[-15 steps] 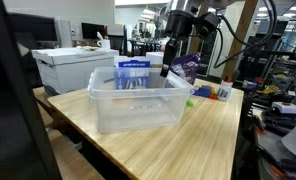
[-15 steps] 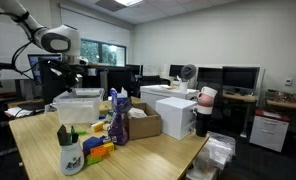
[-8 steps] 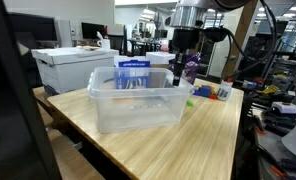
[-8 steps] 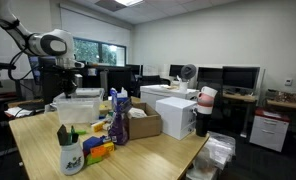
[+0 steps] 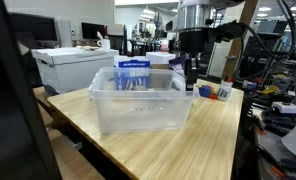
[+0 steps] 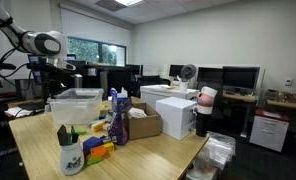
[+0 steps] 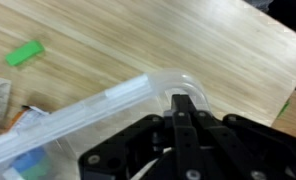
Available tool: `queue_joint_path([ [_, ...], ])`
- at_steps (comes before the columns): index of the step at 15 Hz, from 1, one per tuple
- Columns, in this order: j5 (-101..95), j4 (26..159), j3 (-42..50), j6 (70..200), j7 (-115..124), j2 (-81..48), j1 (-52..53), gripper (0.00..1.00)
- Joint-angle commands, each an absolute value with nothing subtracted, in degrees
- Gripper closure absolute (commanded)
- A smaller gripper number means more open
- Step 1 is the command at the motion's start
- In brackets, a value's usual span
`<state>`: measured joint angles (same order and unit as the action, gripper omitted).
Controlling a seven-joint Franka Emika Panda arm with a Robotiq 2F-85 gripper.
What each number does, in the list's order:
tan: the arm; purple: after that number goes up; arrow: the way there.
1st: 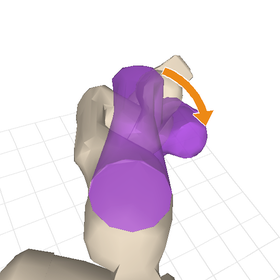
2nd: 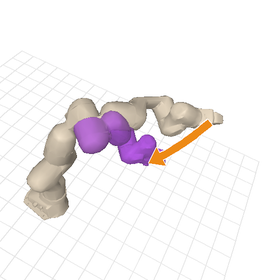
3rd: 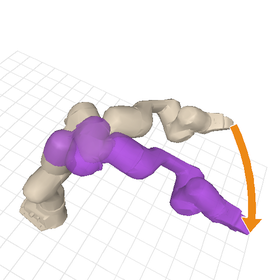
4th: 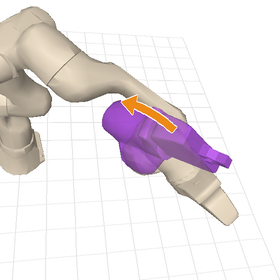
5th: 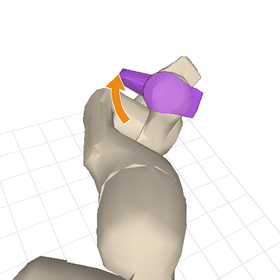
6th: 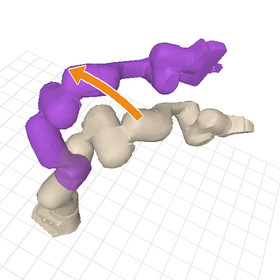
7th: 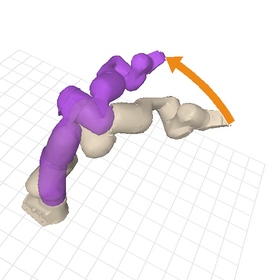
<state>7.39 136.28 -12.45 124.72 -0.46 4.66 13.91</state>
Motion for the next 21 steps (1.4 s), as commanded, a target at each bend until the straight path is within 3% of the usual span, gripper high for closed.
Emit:
queue_joint_path([
  [1, 15.72, 134.59, -12.49, 121.74, -10.53, 4.31, 15.06, 0.99],
  [11, 24.91, 128.89, -13.49, 115.42, -22.76, -1.88, 15.72, 0.98],
  [21, 23.82, 123.75, -15.28, 117.48, -20.68, -8.04, 15.62, 0.99],
])
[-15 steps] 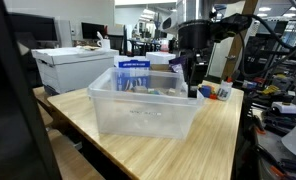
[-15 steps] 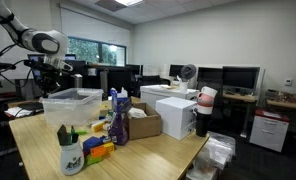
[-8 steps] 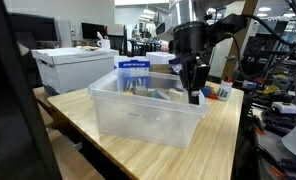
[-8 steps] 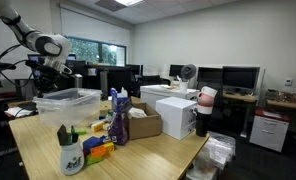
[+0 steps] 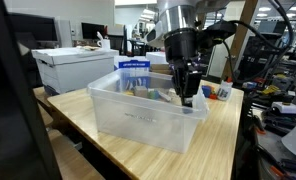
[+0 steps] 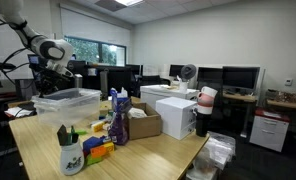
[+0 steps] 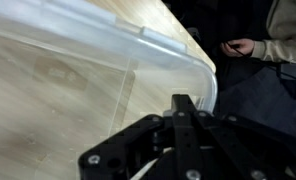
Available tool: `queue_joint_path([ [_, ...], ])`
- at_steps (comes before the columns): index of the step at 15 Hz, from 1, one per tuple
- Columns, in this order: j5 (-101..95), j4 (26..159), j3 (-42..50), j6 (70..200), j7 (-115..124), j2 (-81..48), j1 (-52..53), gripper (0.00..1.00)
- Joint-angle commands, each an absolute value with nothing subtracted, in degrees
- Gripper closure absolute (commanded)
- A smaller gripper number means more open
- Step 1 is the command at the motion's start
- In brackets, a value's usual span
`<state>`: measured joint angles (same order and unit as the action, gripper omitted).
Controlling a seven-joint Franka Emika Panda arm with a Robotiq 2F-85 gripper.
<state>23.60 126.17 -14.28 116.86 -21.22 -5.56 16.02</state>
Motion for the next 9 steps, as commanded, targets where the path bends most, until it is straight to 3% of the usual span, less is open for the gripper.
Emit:
queue_joint_path([
  [1, 23.57, 123.27, -15.42, 117.66, -20.49, -8.57, 15.66, 0.99],
  [9, 23.21, 119.04, -16.30, 118.10, -20.04, -12.55, 15.63, 0.99],
])
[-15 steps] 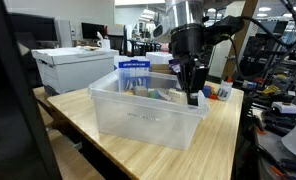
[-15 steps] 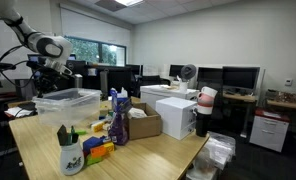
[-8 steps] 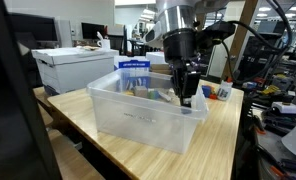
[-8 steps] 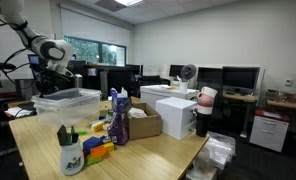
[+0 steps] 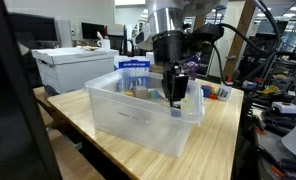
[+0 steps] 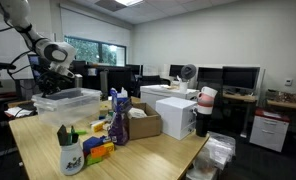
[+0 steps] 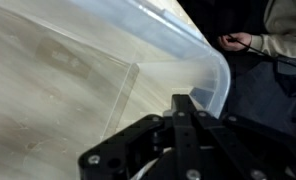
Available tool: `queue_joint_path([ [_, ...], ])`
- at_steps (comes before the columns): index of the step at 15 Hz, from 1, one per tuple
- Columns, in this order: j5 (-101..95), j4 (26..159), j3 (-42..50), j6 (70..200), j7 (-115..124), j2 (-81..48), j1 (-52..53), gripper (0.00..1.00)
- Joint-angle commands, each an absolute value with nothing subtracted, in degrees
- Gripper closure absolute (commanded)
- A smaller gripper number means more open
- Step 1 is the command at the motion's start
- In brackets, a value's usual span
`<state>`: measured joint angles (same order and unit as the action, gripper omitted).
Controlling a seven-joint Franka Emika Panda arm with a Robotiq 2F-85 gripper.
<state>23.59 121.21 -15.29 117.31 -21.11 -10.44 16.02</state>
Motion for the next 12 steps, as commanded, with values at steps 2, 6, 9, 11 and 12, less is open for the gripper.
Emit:
queue_joint_path([
  [2, 22.96, 117.97, -16.59, 118.36, -19.87, -13.51, 15.74, 0.99],
  [6, 22.51, 115.83, -17.23, 118.32, -19.65, -15.26, 16.00, 0.99],
  [9, 22.25, 114.33, -17.75, 118.39, -19.52, -16.53, 16.19, 0.99],
  [11, 21.99, 113.29, -18.12, 118.53, -19.33, -17.35, 16.33, 0.99],
  [12, 21.93, 112.84, -18.27, 118.58, -19.29, -17.64, 16.37, 0.99],
])
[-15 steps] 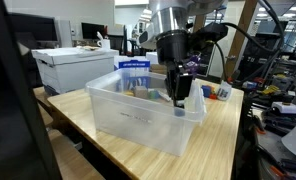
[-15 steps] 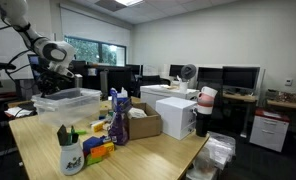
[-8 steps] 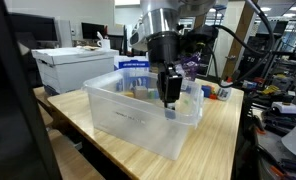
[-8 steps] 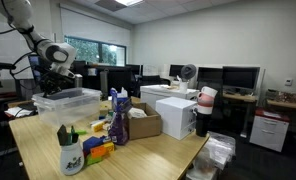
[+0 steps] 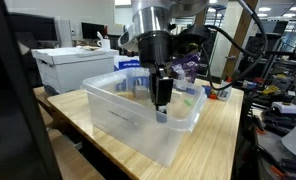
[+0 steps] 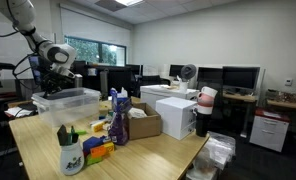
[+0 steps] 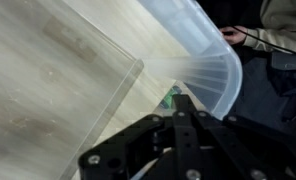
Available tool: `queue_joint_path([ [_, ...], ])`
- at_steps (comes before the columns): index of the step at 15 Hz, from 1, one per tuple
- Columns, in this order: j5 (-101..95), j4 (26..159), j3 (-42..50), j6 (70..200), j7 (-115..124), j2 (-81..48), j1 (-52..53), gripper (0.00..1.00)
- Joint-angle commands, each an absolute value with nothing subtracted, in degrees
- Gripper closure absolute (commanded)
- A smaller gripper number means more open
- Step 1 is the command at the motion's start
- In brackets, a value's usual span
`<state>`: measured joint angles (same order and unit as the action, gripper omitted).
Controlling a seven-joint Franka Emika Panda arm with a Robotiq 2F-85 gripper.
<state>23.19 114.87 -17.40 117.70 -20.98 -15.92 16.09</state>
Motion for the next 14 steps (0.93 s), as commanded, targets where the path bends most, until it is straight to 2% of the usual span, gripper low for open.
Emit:
queue_joint_path([
  [1, 21.78, 112.39, -18.39, 118.71, -19.18, -18.02, 16.43, 0.99],
  [9, 22.00, 111.39, -18.92, 118.35, -20.44, -18.12, 15.66, 0.99],
  [14, 23.09, 117.46, -17.78, 119.26, -20.46, -9.29, 13.56, 0.99],
])
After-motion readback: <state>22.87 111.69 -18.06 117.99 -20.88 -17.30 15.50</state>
